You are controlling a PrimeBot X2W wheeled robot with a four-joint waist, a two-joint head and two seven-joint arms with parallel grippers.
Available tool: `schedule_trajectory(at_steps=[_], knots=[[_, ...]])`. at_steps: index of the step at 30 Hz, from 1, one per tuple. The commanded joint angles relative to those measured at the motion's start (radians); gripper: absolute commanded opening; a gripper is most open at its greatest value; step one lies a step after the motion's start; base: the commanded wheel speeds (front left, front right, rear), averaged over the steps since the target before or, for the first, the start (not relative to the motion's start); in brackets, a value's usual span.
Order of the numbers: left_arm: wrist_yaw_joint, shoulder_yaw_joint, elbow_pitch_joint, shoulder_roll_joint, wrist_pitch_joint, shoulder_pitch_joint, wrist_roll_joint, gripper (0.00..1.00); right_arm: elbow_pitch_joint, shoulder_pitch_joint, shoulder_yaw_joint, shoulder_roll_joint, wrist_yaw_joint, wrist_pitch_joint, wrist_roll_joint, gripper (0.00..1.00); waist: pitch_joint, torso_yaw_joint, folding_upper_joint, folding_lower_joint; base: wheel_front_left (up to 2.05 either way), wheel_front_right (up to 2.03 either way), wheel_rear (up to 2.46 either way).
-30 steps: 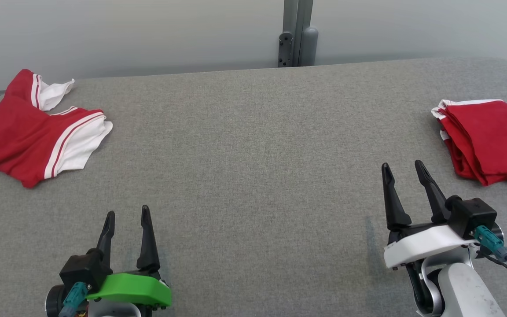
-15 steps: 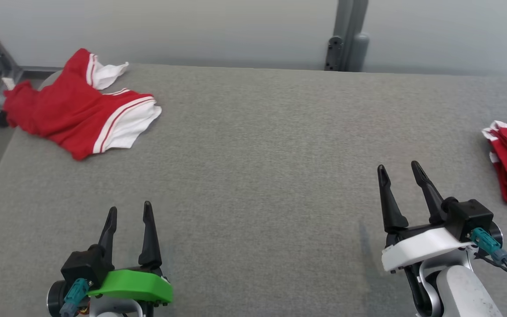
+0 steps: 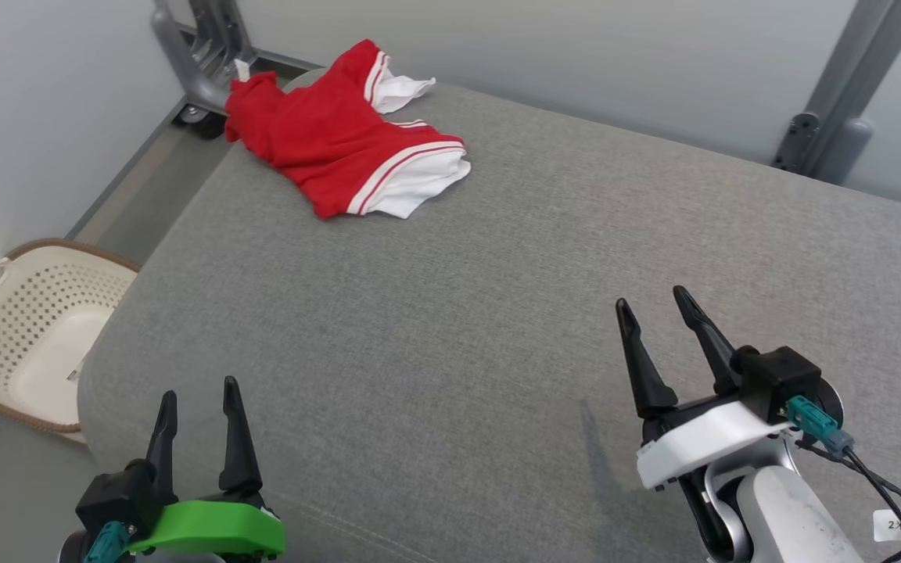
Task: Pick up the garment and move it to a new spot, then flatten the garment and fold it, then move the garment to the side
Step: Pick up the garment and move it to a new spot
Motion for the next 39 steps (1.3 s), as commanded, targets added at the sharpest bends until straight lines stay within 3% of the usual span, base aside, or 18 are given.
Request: schedule_trajectory(at_steps=[1,11,19,28,39], knots=[[0.006,0.006,-0.012,0.001,0.0,0.012,0.0,1.0,0.008,-0.014,0.009,-0.005,0.0,0.0,0.005,1.0,0.006,0.065,-0.0001,0.0,0.0,0.0,0.0],[0.02,0.01,-0.049,0.001,0.0,0.037,-0.015,1.0,0.027,-0.057,0.047,-0.005,0.0,0.0,-0.004,1.0,0.029,0.069,-0.0001,0.0,0.0,0.0,0.0],[-0.024,-0.006,0.003,0.011,0.0,-0.076,0.03,1.0,-0.026,-0.055,-0.01,-0.005,0.0,0.026,-0.058,1.0,0.087,0.058,-0.0001,0.0,0.0,0.0,0.0],[-0.094,-0.022,0.123,0.132,0.0,-0.442,0.16,1.0,-0.137,-0.13,-0.025,-0.013,0.0,0.098,-0.128,1.0,0.244,-0.075,-0.0001,0.0,0.0,0.0,0.0],[-0.16,-0.033,0.424,0.284,0.098,-0.911,0.187,1.0,-0.243,-0.229,-0.005,-0.043,0.0,0.151,-0.165,1.0,0.44,-0.306,-0.0001,0.0,0.0,0.0,0.0]])
